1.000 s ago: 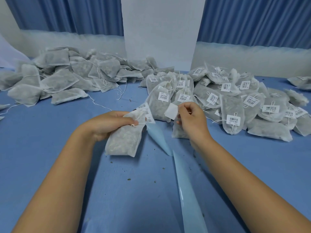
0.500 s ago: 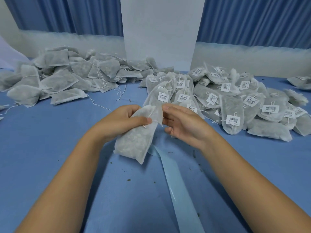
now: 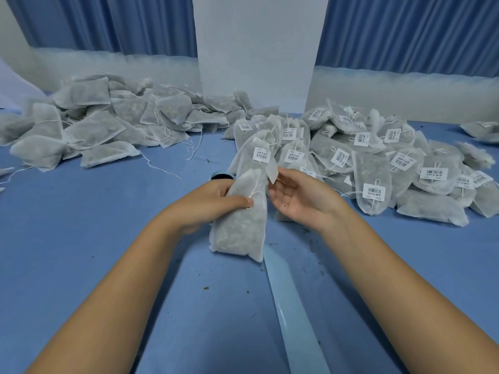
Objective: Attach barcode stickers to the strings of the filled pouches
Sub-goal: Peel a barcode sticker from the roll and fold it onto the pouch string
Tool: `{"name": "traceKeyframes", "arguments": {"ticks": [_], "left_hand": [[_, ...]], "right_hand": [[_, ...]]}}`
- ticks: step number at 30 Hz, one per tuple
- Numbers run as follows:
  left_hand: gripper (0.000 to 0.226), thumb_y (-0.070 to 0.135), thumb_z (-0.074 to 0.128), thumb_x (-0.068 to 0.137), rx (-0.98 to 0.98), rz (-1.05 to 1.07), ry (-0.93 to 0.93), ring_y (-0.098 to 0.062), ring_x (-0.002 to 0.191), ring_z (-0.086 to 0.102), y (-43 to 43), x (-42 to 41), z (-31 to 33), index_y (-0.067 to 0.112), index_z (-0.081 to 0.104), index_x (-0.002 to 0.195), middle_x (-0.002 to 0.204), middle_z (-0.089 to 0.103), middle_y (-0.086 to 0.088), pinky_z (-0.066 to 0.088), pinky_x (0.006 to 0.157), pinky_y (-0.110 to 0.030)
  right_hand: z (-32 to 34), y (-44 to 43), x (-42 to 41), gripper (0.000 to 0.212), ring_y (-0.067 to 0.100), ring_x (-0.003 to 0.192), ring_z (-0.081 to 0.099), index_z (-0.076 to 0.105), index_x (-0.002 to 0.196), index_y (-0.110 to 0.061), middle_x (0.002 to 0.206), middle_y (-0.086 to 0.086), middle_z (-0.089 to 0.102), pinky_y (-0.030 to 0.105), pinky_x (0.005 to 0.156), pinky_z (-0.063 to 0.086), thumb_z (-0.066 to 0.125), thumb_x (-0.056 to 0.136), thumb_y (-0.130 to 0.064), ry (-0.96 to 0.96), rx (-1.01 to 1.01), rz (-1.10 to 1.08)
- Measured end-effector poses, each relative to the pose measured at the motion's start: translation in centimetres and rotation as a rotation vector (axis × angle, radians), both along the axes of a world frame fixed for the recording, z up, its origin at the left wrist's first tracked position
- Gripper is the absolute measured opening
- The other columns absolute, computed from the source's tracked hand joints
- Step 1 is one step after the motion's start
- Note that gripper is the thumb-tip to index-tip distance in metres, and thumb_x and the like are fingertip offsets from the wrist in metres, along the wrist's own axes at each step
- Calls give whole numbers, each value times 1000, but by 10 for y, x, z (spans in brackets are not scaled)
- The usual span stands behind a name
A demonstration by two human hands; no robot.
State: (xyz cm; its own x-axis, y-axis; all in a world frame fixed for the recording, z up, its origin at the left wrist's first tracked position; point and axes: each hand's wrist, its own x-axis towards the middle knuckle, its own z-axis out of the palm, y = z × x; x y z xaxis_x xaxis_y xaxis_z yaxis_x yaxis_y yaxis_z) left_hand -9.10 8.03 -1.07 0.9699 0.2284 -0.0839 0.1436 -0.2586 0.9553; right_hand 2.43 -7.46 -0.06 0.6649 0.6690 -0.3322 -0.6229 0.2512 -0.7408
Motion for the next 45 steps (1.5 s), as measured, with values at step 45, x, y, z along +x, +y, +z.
{"name": "traceKeyframes", "arguments": {"ticks": [45], "left_hand": [[20, 16, 54, 100, -459, 218, -160, -11, 72, 70, -12, 16, -7, 12, 70, 89, 79, 75, -1, 58, 66, -24]], "right_hand": [[-23, 12, -28, 15, 5, 103, 58, 72, 100, -21, 111, -4, 63, 16, 91, 42, 60, 94, -15, -1158, -313, -272]]}}
